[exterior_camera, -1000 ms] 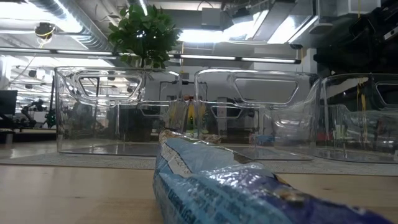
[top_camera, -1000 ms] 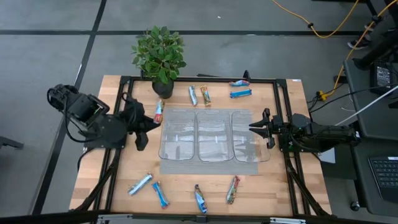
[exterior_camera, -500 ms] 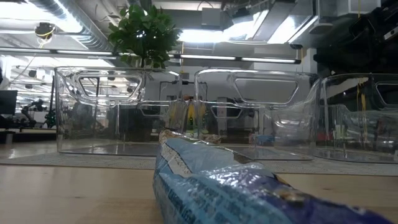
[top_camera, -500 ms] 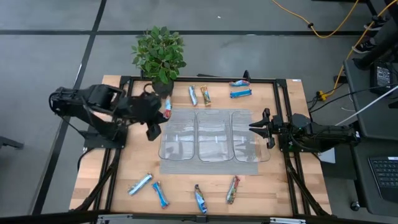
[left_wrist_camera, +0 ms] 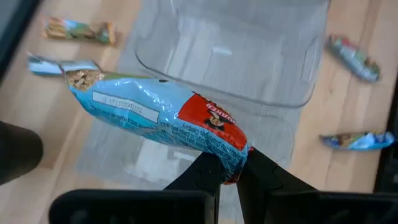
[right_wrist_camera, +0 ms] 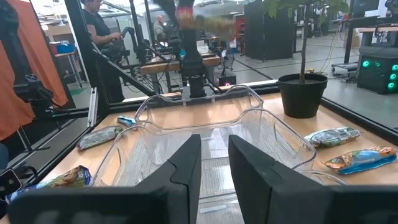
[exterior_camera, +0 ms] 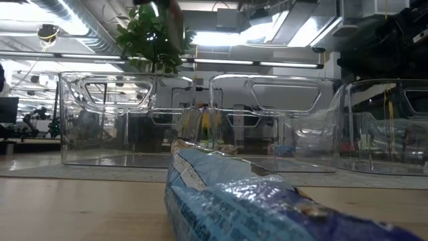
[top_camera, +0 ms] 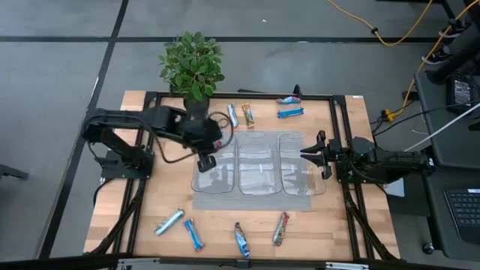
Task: Pick and place Granola Bars by type
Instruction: Put the red granola bar into the left transparent bin
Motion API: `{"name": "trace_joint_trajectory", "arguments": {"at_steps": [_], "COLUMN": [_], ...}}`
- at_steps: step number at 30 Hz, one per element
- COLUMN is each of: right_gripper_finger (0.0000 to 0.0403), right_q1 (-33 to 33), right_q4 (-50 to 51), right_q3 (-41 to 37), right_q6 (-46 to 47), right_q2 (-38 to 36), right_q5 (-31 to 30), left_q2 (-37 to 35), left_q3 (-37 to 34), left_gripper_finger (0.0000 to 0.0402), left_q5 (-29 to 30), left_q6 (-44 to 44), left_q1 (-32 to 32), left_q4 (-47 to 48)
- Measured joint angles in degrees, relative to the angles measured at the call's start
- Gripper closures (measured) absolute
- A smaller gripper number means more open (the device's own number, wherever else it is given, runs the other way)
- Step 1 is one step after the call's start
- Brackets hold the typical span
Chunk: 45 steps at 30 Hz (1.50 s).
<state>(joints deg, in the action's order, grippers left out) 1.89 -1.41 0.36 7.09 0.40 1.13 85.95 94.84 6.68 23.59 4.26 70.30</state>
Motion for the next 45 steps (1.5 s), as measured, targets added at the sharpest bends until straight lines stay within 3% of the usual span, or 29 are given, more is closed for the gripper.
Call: {"name": "trace_joint_trajectory", "arguments": {"at_steps": [7,23,35,45], "right_gripper_finger": [0.0318,0.0318,0.0318,0.0318], "right_q1": [0.0,0.01,0.02,0.01], "right_q4": [0.0,0.01,0.02,0.02], "right_q3": [0.0,0.0,0.01,0.02], "right_q6": [0.09,0.08,0.01,0.01], "right_q2": [0.0,0.0,0.0,0.0], "right_q5": [0.02,0.01,0.0,0.01], "left_q2": [2.79,2.94,3.12,3.15], "left_q3": [-9.68,-34.48,-41.47,-43.18], "left_gripper_finger": [0.0378,0.0377,0.0375,0.0333], "left_q5": [-2.22,-8.09,-7.86,-8.16], "left_q6": [0.39,7.82,10.74,10.75], "left_q1": [0.52,0.51,0.46,0.47], "left_q4": [-2.51,-29.61,-33.82,-36.07]}}
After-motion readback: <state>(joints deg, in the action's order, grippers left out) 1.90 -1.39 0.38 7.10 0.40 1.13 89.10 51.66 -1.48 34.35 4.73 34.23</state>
